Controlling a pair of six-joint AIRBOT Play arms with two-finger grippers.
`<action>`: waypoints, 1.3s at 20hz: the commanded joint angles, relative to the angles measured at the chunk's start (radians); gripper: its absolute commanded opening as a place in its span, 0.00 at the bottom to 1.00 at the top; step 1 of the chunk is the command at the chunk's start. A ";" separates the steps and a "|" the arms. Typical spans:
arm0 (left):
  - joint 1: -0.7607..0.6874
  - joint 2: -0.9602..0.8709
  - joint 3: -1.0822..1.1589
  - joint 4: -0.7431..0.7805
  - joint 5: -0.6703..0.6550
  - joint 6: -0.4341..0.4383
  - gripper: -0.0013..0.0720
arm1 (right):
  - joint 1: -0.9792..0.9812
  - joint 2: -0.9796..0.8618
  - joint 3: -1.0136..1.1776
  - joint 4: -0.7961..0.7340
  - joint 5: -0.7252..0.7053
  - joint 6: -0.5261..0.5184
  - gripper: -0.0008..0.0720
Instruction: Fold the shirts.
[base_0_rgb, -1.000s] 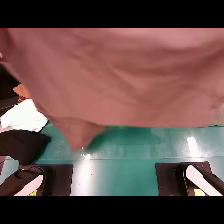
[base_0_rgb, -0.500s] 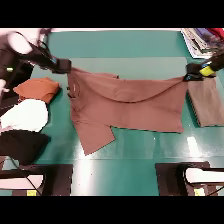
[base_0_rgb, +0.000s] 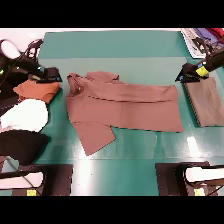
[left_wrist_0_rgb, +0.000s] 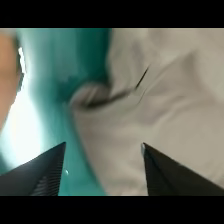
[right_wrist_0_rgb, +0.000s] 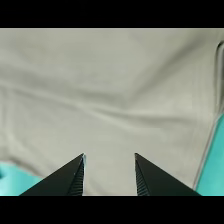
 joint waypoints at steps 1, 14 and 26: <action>0.041 0.180 -0.326 -0.021 0.061 0.006 0.77 | -0.038 0.138 -0.171 0.076 -0.035 -0.045 0.51; -0.083 0.261 -0.821 -0.363 0.415 0.066 0.77 | -0.005 0.311 -0.373 0.086 -0.096 -0.060 0.51; -0.109 0.261 -0.725 -0.362 0.358 0.093 0.06 | -0.460 0.433 -0.795 -0.079 -0.075 -0.053 0.74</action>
